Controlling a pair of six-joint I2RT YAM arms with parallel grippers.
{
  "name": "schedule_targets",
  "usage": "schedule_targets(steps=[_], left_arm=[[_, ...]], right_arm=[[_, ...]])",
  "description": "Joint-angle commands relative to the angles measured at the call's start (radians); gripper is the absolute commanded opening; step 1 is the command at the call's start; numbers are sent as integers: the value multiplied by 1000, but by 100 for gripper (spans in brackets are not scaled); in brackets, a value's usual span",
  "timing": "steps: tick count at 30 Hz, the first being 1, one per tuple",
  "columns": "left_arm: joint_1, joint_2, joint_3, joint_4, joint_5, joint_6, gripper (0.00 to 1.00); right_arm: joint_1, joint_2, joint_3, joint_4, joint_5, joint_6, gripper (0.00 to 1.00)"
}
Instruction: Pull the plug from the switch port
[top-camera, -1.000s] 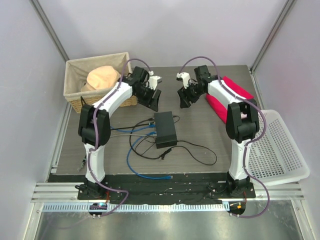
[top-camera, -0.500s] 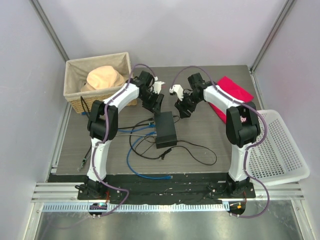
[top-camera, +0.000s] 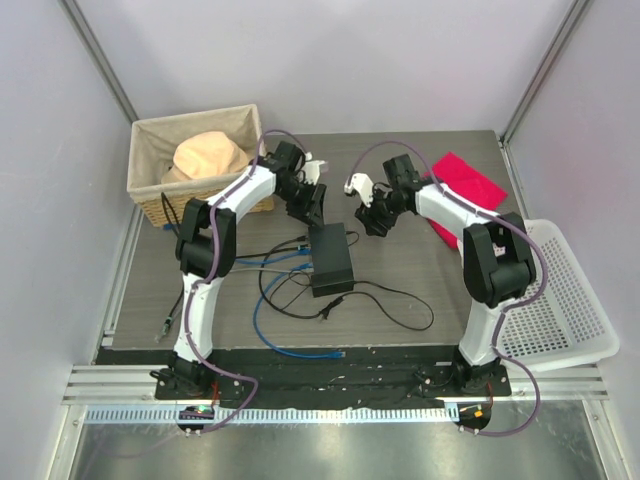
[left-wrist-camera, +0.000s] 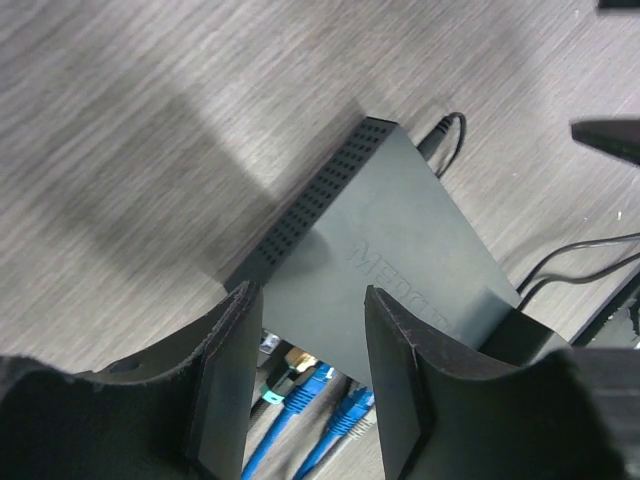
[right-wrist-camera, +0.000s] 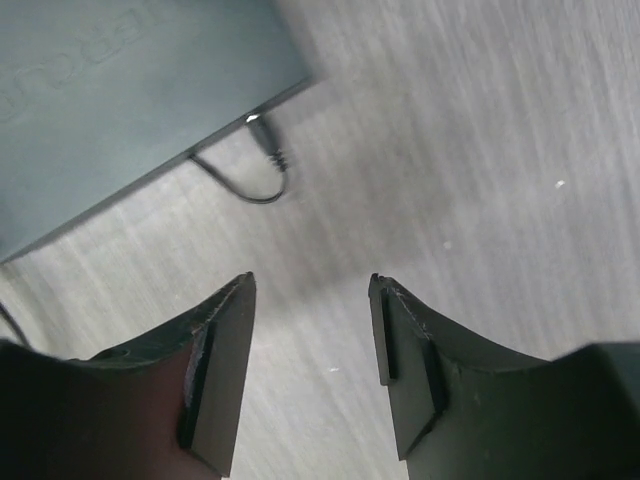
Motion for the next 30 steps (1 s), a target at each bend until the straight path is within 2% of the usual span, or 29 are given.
schedule_targets(steps=[1,5,10,12,20,30], left_arm=[[5,-10,35,-21,34,17,50],[16,-32,25,-50,77,36,50],[39,25,64,-69,46,40,50],[40,42,68,-57,60,34,54],[45,45,8,37,8,8,54],[46,64,-55,43,-55,16,53]], right_arm=[[0,-172,-129,229,-51,56,56],[9,-209,-231,366,-57,90,56],[18,-145,-184,369,-40,98,56],[22,-111,-161,368,-40,87,56],[31,-2,-54,283,-69,17,55],[66,93,29,142,-123,-40,51]])
